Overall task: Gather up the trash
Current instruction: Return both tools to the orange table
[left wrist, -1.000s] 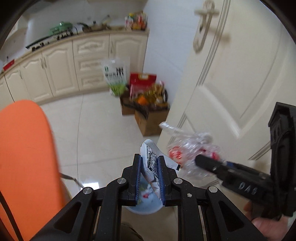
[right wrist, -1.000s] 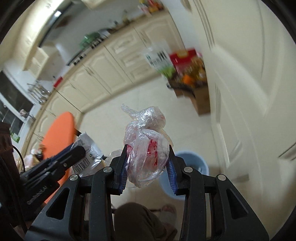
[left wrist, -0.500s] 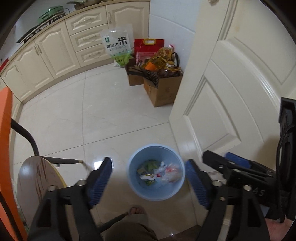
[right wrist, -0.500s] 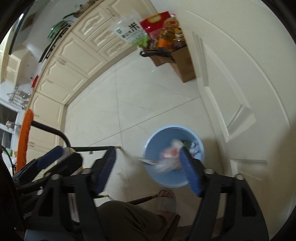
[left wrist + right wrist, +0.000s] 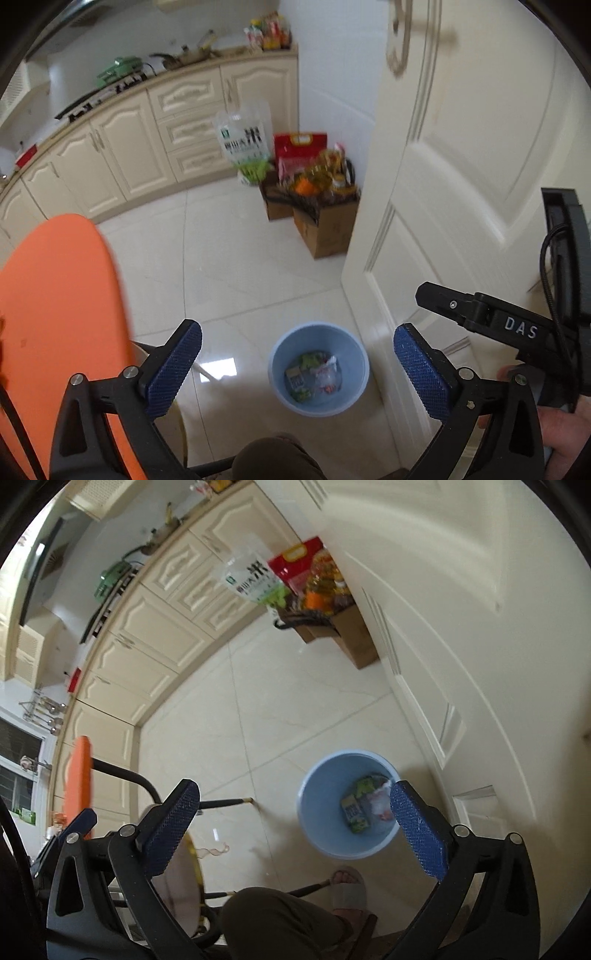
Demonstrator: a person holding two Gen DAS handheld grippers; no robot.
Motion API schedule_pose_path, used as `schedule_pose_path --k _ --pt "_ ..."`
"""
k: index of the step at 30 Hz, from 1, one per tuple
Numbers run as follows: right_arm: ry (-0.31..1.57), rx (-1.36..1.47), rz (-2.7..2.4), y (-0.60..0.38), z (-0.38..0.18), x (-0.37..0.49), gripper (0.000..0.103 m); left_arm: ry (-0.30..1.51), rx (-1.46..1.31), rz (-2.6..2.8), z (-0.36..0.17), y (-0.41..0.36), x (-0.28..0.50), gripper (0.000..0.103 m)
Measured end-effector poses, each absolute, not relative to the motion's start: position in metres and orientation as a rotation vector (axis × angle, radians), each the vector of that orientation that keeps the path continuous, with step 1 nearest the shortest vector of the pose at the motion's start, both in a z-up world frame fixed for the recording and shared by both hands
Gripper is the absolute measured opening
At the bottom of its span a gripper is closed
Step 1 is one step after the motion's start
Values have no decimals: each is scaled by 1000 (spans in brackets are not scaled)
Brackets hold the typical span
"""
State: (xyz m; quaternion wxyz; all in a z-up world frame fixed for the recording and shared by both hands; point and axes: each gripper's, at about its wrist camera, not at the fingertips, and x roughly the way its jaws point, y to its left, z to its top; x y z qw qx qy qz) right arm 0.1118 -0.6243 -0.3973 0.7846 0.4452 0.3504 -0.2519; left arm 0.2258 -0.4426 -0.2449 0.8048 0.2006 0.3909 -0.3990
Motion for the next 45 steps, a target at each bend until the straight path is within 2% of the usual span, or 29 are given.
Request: schedule_pose_path --k 14,25,34,45 --pt "594 721 -332 -503 -252 151 103 616 160 -643 -153 -211 189 102" --pt "503 384 -144 -336 -147 202 103 490 39 -376 -127 -42 130 102" --pt "459 223 -64 -230 -118 221 103 441 -26 -239 -130 21 55 102" --pt "436 87 -32 -168 -111 226 103 398 -69 -143 -138 38 -8 102"
